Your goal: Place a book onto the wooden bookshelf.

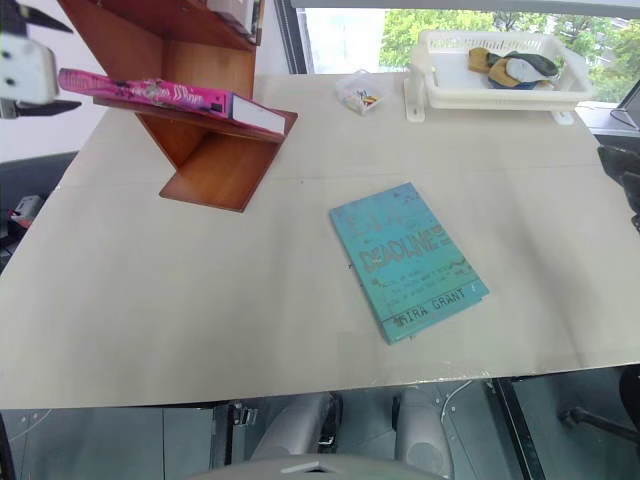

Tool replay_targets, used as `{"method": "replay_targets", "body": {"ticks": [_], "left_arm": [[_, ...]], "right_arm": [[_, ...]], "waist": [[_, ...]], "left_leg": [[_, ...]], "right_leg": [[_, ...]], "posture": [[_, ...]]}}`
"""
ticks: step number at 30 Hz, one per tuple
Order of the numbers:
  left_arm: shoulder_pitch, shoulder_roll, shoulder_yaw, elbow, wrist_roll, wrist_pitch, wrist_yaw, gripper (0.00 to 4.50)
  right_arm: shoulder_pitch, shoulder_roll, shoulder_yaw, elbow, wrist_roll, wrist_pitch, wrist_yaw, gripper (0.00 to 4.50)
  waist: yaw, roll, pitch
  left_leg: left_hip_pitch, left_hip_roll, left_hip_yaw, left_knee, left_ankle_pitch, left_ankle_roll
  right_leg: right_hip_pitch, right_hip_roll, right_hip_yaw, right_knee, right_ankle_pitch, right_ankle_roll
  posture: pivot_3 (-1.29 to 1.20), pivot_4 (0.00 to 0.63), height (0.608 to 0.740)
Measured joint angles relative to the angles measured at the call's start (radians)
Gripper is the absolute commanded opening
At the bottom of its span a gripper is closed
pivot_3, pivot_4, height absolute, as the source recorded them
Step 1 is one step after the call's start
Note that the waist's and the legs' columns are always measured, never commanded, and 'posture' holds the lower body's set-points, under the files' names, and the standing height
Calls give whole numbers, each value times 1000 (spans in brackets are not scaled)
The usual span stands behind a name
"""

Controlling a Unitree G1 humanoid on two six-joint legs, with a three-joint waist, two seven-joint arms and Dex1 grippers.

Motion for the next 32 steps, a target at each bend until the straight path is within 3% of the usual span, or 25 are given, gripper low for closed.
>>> {"method": "replay_targets", "body": {"ticks": [5, 9, 13, 18, 22, 32], "left_arm": [[124, -26, 194, -146, -330, 259, -126, 4466], [356, -56, 389, -309, -576, 567, -123, 4466], [739, -164, 592, -639, -797, 918, 1, 4466], [1121, -278, 637, -920, -829, 1106, 166, 4466], [1298, -390, 638, -1060, -848, 1144, 252, 4466], [1386, -491, 545, -1077, -838, 1121, 338, 4466]], "right_arm": [[38, -1, -10, -27, -1, 0, -8, 4500], [91, -2, -36, -48, -7, -1, -22, 4500], [181, -14, -46, -97, -51, -24, -32, 4500], [307, -17, -61, -127, -125, -79, -40, 4500], [378, -17, -61, -131, -207, -164, -44, 4500], [392, 0, -23, -75, -366, -369, -86, 4500]], "waist": [[-1, 1, 0], [-9, 1, -1], [-14, 2, -2], [-11, 1, -2], [0, 1, -3], [25, 5, -6]], "left_leg": [[0, 1, 0, 3, 0, 0], [1, 1, 0, 6, 0, 0], [4, 2, 0, 9, 0, 0], [4, 3, 1, 8, -1, 0], [5, 3, 2, 7, -1, 0], [5, 7, 4, 5, 0, -1]], "right_leg": [[0, 0, 1, 3, 0, 0], [0, 1, 1, 7, 0, 0], [2, 0, 3, 10, 0, 0], [1, 0, 5, 9, 1, -1], [2, 0, 8, 6, 2, -3], [3, 2, 7, -3, 6, -6]], "posture": [[0, 150, 740], [0, 150, 740], [0, 150, 740], [0, 150, 740], [0, 150, 740], [0, 150, 740]]}}
